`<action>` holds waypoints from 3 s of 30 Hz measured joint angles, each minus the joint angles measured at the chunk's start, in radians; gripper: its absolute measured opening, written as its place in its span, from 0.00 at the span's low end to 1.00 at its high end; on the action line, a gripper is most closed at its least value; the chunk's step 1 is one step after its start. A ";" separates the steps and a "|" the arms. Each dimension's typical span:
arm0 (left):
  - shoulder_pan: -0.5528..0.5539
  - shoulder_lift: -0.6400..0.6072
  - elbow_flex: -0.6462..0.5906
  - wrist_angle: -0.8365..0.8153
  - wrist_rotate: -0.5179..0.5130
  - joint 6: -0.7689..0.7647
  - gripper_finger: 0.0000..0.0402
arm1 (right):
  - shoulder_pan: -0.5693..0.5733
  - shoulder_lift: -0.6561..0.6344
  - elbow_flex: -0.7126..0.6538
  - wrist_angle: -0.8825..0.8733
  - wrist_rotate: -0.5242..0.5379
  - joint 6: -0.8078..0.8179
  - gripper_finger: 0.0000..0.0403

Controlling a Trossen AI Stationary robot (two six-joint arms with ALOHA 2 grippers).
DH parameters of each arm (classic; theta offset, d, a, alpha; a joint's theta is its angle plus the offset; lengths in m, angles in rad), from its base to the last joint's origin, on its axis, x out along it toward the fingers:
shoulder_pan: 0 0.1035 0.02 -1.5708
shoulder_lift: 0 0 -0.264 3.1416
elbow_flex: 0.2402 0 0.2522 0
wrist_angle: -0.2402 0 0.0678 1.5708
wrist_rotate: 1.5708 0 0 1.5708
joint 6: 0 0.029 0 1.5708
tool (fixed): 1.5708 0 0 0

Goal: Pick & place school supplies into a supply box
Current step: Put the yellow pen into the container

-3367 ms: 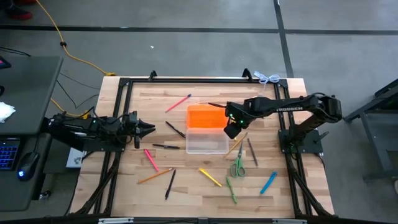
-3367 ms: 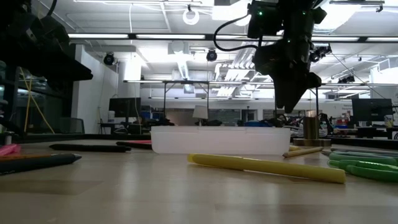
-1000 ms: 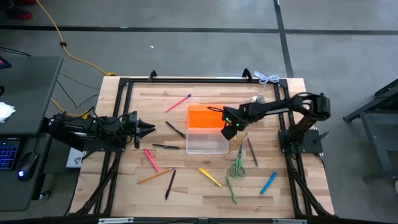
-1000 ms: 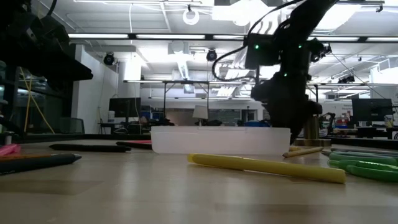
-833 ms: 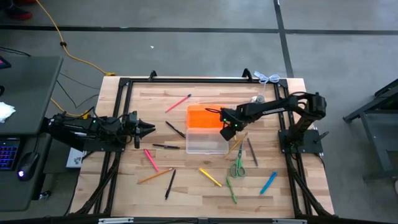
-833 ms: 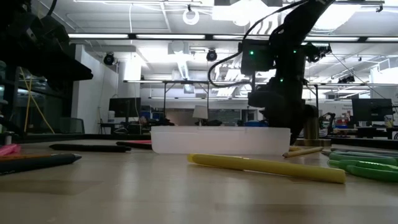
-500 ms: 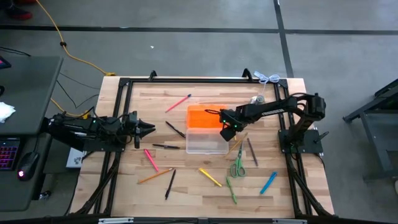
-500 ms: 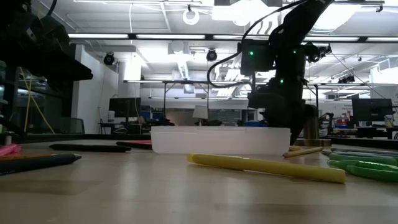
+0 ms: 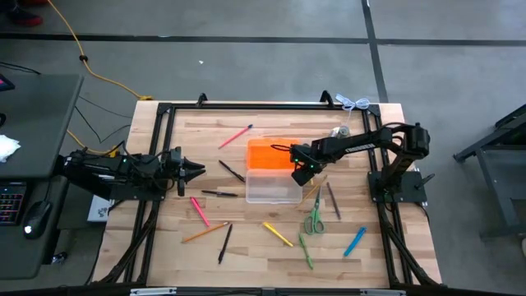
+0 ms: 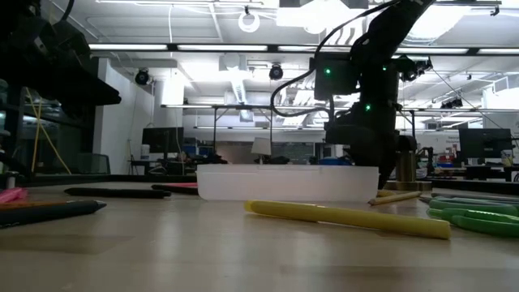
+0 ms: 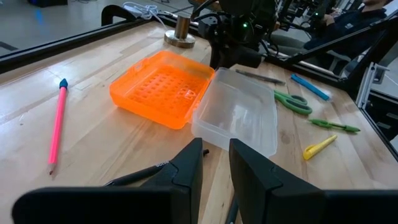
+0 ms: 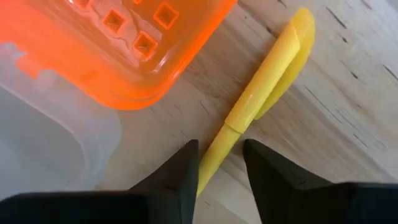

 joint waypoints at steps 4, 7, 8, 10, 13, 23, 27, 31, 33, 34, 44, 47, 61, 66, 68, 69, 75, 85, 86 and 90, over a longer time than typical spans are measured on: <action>0.000 0.000 0.000 0.000 0.000 0.000 0.28 | 0.000 0.000 0.000 -0.004 0.009 0.001 0.22; 0.000 0.000 0.000 -0.001 0.000 0.000 0.28 | 0.000 0.000 0.000 -0.012 0.019 0.001 0.19; 0.000 0.000 0.000 -0.001 0.000 0.000 0.28 | 0.000 0.000 0.000 -0.015 0.021 0.001 0.17; 0.000 0.000 0.000 -0.001 0.000 0.000 0.28 | 0.000 0.000 0.000 -0.022 0.023 0.001 0.15; 0.000 0.000 0.000 -0.001 0.000 0.000 0.28 | 0.000 0.001 0.000 -0.027 0.027 0.001 0.11; 0.000 0.000 0.000 -0.001 0.000 0.000 0.28 | -0.001 -0.027 -0.003 -0.033 0.044 0.035 0.03; 0.000 0.000 0.000 -0.001 0.000 0.000 0.28 | -0.001 -0.059 -0.005 -0.047 0.070 0.064 0.05; 0.000 0.000 0.000 -0.001 0.000 0.000 0.28 | -0.013 -0.083 -0.005 -0.079 0.090 0.085 0.04; 0.000 0.000 0.000 0.000 0.000 0.000 0.28 | -0.021 -0.086 -0.005 -0.108 0.091 0.088 0.04; 0.000 0.000 0.000 0.000 0.000 0.000 0.28 | -0.024 -0.087 -0.005 -0.116 0.096 0.088 0.03; 0.000 0.000 0.000 0.003 0.000 0.000 0.28 | -0.066 -0.184 -0.004 -0.149 0.106 0.088 0.05; 0.000 0.000 0.000 0.004 0.000 0.000 0.28 | -0.076 -0.237 -0.003 -0.152 0.114 0.088 0.04; 0.000 0.000 0.000 0.005 0.000 0.000 0.28 | -0.086 -0.511 -0.002 -0.094 0.151 0.091 0.05; 0.000 0.000 0.000 0.005 0.000 0.000 0.28 | -0.085 -0.558 -0.002 -0.025 0.141 0.083 0.04; 0.000 0.000 0.000 0.005 0.001 0.000 0.28 | -0.085 -0.564 -0.001 0.006 0.121 0.080 0.04; 0.000 0.000 0.000 0.005 0.001 0.000 0.28 | -0.085 -0.564 -0.001 0.019 0.113 0.075 0.05; 0.000 0.000 0.000 0.005 0.001 0.000 0.28 | -0.085 -0.562 -0.001 0.073 0.087 0.054 0.06; 0.000 0.000 0.000 0.006 0.000 0.000 0.28 | -0.047 -0.562 -0.001 0.137 0.082 0.035 0.06; 0.000 0.000 0.000 0.006 0.000 0.000 0.28 | -0.042 -0.562 -0.001 0.150 0.082 0.033 0.05; 0.000 0.000 0.000 0.006 0.001 0.000 0.28 | -0.021 -0.561 -0.001 0.193 0.082 0.010 0.05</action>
